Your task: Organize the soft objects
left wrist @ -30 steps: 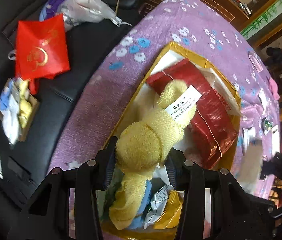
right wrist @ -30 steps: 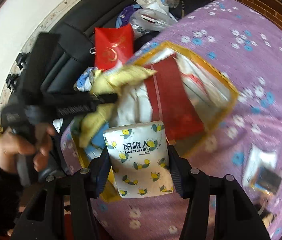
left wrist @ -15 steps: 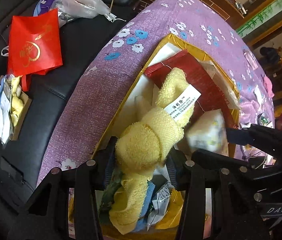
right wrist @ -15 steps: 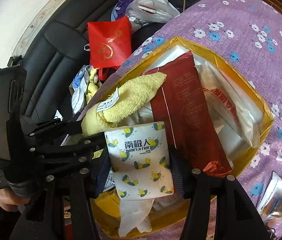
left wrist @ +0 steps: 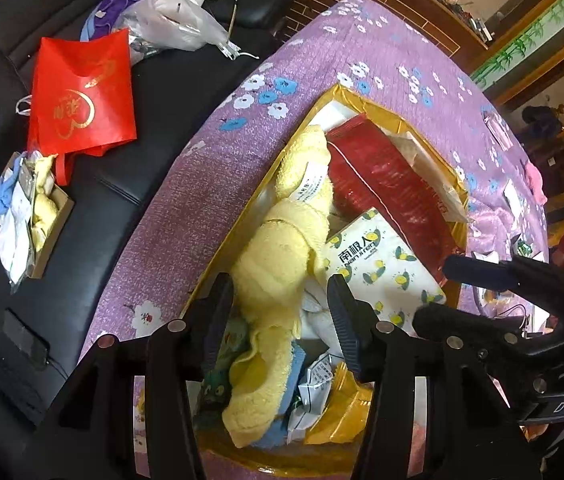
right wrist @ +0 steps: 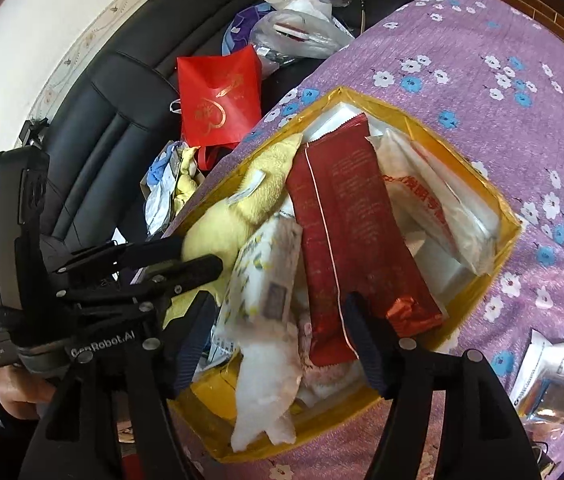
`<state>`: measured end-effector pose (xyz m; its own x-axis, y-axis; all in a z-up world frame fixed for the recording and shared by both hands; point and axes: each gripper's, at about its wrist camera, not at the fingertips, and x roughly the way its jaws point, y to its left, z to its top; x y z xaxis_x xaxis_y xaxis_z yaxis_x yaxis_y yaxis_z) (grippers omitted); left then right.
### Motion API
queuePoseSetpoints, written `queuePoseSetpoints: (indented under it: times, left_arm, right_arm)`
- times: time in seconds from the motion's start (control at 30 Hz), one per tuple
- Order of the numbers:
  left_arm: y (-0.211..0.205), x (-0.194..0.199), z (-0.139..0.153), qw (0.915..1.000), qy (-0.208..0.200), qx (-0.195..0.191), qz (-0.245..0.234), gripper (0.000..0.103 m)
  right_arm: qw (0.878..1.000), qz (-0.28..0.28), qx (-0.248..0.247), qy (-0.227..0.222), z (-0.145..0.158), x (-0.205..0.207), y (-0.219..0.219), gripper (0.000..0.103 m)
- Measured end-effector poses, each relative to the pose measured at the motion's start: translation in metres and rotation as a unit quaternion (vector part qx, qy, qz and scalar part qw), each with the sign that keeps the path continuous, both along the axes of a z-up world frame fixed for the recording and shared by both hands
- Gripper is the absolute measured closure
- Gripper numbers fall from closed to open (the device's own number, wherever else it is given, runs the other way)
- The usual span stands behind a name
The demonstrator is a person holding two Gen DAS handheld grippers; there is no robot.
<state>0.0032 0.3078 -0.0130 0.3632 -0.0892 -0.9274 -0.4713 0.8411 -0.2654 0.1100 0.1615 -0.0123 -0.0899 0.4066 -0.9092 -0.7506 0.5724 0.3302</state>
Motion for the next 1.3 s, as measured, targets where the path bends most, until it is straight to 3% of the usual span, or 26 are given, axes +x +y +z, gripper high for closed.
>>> queuePoseSetpoints:
  times: [0.1, 0.3, 0.37, 0.63, 0.87, 1.0, 1.07, 1.3]
  left_arm:
    - [-0.003, -0.004, 0.005, 0.9999, -0.004, 0.008, 0.006, 0.046]
    - [-0.013, -0.013, 0.021, 0.999, -0.014, 0.039, 0.015, 0.044]
    - [-0.017, -0.015, 0.025, 0.9988, -0.011, 0.045, 0.013, 0.037]
    - [-0.043, -0.026, 0.05, 0.9914, -0.026, 0.128, 0.01, 0.037]
    - [-0.054, -0.036, 0.061, 0.9852, -0.029, 0.166, 0.03, 0.037]
    - [-0.065, -0.043, 0.063, 0.9781, -0.022, 0.203, 0.04, 0.037]
    - [-0.071, -0.047, 0.063, 0.9774, -0.024, 0.205, 0.044, 0.037]
    - [-0.09, -0.059, 0.066, 0.9741, -0.021, 0.217, 0.06, 0.037]
  right_arm:
    - [1.0, 0.0, 0.0, -0.007, 0.003, -0.003, -0.007, 0.032]
    - [1.0, 0.013, 0.002, -0.012, 0.007, -0.016, -0.017, 0.03]
    - [1.0, 0.019, 0.002, -0.019, 0.009, -0.021, -0.019, 0.028]
    - [0.999, 0.031, 0.01, -0.043, 0.02, -0.042, -0.037, 0.024]
    - [0.997, 0.037, 0.013, -0.065, 0.026, -0.06, -0.051, 0.022]
    - [0.996, 0.033, 0.013, -0.076, 0.026, -0.066, -0.065, 0.013]
    - [0.996, 0.031, 0.013, -0.079, 0.025, -0.067, -0.07, 0.0]
    - [0.996, 0.019, 0.02, -0.089, 0.027, -0.069, -0.096, 0.0]
